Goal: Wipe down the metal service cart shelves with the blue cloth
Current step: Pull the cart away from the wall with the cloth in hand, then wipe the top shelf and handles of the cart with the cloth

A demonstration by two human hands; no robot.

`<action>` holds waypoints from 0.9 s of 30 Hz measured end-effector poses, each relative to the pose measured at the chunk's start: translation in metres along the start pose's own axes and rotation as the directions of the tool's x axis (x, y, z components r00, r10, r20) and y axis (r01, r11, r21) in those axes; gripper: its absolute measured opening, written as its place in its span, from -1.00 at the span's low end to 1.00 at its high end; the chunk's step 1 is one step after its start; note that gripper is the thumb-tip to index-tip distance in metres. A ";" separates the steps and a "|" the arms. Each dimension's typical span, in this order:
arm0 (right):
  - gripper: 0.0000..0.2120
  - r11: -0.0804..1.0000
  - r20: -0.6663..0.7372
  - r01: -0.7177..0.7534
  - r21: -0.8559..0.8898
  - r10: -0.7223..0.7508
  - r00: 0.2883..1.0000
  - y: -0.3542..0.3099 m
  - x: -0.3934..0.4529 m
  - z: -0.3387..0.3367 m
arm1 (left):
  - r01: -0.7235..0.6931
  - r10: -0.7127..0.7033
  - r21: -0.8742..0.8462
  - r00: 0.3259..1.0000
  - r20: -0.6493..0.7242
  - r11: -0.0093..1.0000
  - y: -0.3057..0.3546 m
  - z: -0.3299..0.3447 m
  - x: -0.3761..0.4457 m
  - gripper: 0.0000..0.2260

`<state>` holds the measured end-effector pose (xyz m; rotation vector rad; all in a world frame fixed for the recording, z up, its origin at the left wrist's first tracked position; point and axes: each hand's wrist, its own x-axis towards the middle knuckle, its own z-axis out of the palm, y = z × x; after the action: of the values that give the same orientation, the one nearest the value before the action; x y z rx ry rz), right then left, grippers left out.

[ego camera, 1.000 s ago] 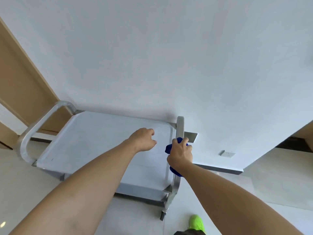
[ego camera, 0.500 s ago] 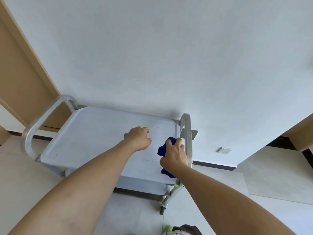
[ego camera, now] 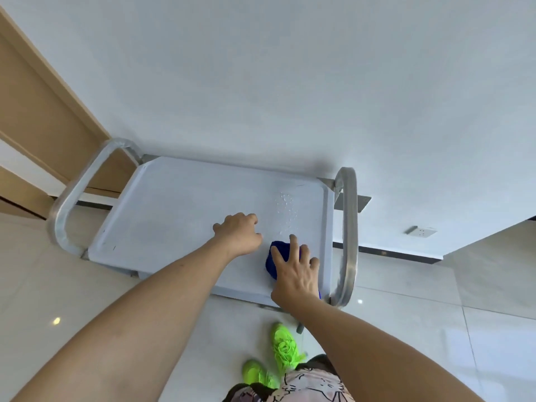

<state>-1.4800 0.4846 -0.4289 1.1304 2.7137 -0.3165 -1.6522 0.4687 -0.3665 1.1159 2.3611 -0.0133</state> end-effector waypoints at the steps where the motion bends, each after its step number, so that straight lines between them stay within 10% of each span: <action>1: -0.23 1.000 0.028 -0.014 0.001 0.014 1.000 0.000 0.003 0.007 | 0.011 -0.011 0.003 1.000 0.011 1.000 0.000 0.003 0.004 -0.58; 11: -0.36 0.984 0.140 0.045 0.170 -0.069 0.988 0.014 0.023 0.060 | -0.003 0.003 0.001 1.000 0.031 1.000 0.006 0.042 0.030 -0.57; 18: -0.54 0.738 0.200 -0.557 0.381 0.522 0.829 0.014 0.038 0.042 | 0.016 -0.015 -0.011 0.999 0.045 1.000 -0.006 0.047 0.033 -0.58; 27: -0.61 0.640 0.370 -0.637 0.430 0.518 0.771 0.001 0.043 0.018 | -0.100 0.103 -0.038 0.992 0.069 0.994 -0.011 0.047 0.033 -0.61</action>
<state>-1.5071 0.5096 -0.4565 1.9111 1.9408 -1.0588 -1.6565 0.4743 -0.4246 1.1979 2.2314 0.0232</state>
